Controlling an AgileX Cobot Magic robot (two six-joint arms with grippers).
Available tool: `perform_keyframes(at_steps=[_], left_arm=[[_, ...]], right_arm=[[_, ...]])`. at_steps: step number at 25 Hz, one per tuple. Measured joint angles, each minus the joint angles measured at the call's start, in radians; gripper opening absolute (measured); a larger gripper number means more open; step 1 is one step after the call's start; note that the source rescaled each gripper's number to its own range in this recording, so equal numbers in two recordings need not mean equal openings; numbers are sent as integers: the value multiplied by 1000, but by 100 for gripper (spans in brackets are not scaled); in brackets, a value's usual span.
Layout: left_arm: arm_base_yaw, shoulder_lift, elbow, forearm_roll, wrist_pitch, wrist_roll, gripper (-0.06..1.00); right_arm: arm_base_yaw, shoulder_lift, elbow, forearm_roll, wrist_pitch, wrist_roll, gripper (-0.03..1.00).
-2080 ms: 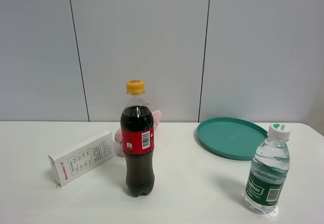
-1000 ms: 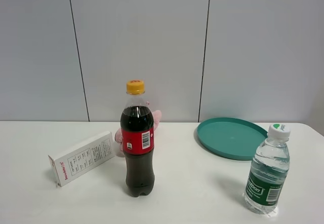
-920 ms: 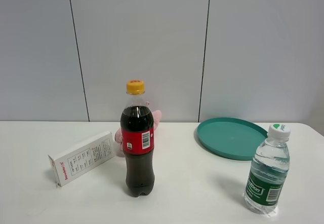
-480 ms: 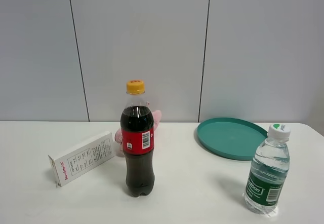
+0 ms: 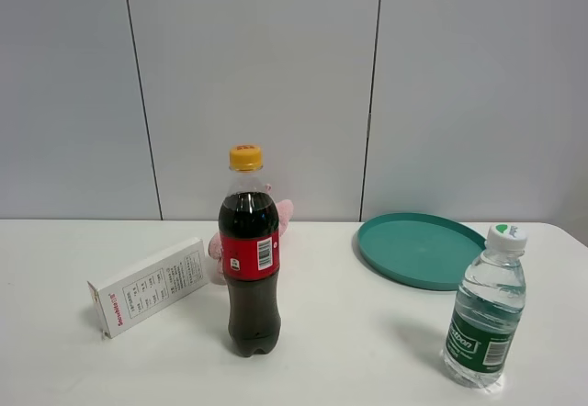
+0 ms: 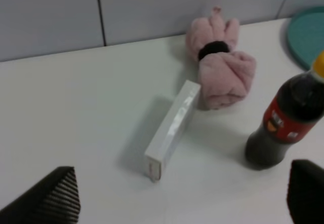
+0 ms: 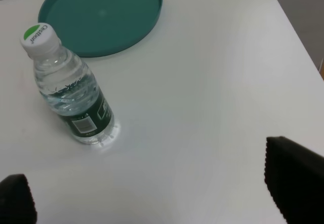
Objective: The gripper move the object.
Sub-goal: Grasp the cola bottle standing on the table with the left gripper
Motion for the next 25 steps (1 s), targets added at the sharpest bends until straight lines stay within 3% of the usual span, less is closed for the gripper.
perform_keyframes(at_steps=[4, 8, 16, 20, 25], left_arm=[[0, 164, -68, -78, -7, 80, 56], [-6, 326, -147, -89, -23, 119, 55], [-125, 567, -271, -100, -55, 185, 47], [-212, 700, -356, -57, -54, 206, 47], [-340, 946, -635, 55, 39, 200, 47]], right_arm=[[0, 0, 0, 0, 0, 0, 100], [0, 0, 0, 0, 0, 0, 100], [0, 0, 0, 0, 0, 0, 100], [0, 0, 0, 0, 0, 0, 100], [0, 0, 0, 0, 0, 0, 100]])
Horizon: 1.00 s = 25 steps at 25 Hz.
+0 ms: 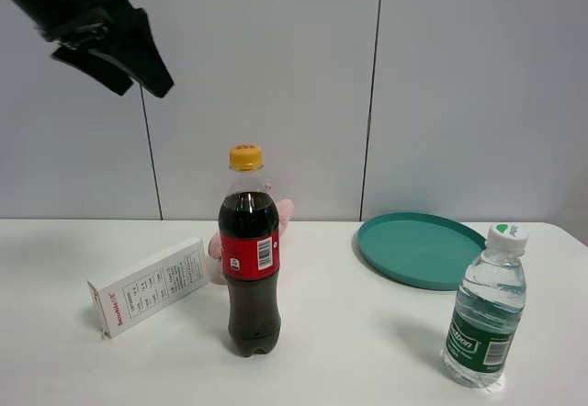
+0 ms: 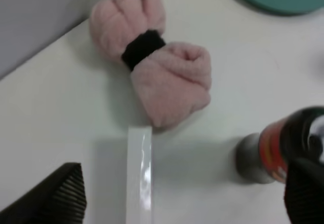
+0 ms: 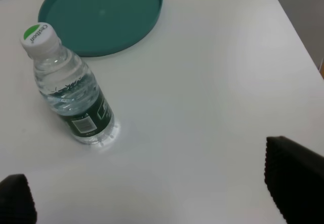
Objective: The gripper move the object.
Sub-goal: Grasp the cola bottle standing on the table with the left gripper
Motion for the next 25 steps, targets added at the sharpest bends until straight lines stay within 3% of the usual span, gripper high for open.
perform_keyframes(at_steps=[3, 6, 9, 12, 15, 20, 25], left_arm=[[-72, 157, -219, 46, 99, -65, 47], [-124, 309, -447, 114, 187, -167, 56], [-156, 448, -666, 136, 211, -261, 70], [-178, 549, -836, 144, 214, -366, 74], [-201, 590, -898, 152, 220, -425, 75], [-220, 594, -913, 179, 226, -435, 75], [-219, 588, -913, 221, 236, -508, 75]], right_arm=[[0, 0, 0, 0, 0, 0, 100], [0, 0, 0, 0, 0, 0, 100], [0, 0, 0, 0, 0, 0, 100], [0, 0, 0, 0, 0, 0, 100], [0, 0, 0, 0, 0, 0, 100], [0, 0, 0, 0, 0, 0, 100], [0, 0, 0, 0, 0, 0, 100]])
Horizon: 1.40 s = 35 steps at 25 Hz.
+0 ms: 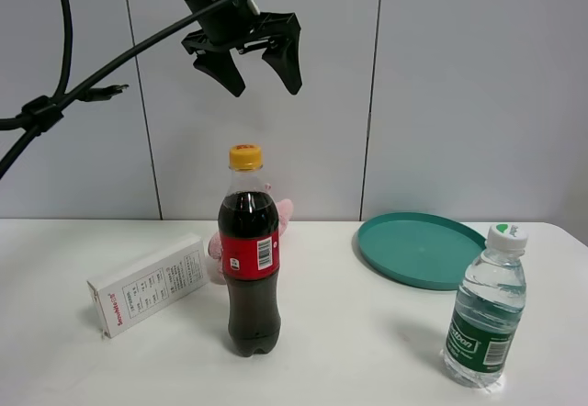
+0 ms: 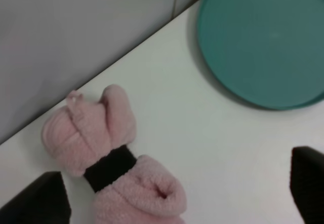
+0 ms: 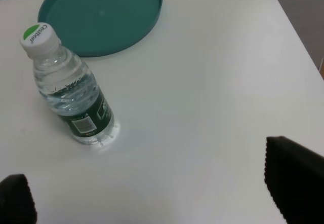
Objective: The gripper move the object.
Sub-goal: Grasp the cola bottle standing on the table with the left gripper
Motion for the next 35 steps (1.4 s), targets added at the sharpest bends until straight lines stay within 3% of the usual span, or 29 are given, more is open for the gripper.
perform_keyframes(at_steps=[7, 14, 15, 22, 27, 31, 35], left_arm=[[-21, -159, 79, 10, -1, 37, 75], [-24, -515, 591, -3, -33, 66, 75], [-24, -578, 696, -7, -76, 66, 75], [-24, -979, 1394, -11, -635, 85, 75], [-24, -1058, 1692, -27, -919, 107, 75], [-35, -1065, 1871, 118, -1163, 55, 75], [-38, -1066, 1977, 333, -1325, -217, 75]], right_arm=[[0, 0, 0, 0, 0, 0, 100], [0, 0, 0, 0, 0, 0, 100], [0, 0, 0, 0, 0, 0, 100], [0, 0, 0, 0, 0, 0, 100], [0, 0, 0, 0, 0, 0, 100], [0, 0, 0, 0, 0, 0, 100], [0, 0, 0, 0, -1, 0, 100]])
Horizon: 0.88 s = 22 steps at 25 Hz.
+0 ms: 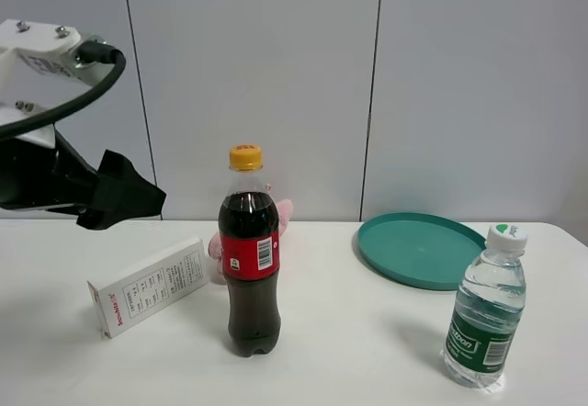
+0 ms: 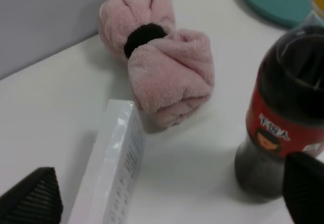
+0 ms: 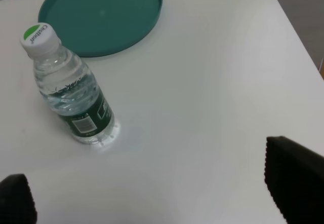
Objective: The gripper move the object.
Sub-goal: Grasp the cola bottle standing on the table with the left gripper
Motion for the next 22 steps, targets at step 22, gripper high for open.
perform_keyframes(at_steps=[22], left_arm=[[88, 364, 34, 759, -621, -625, 93]], right_arm=[[0, 0, 0, 0, 0, 0, 100]])
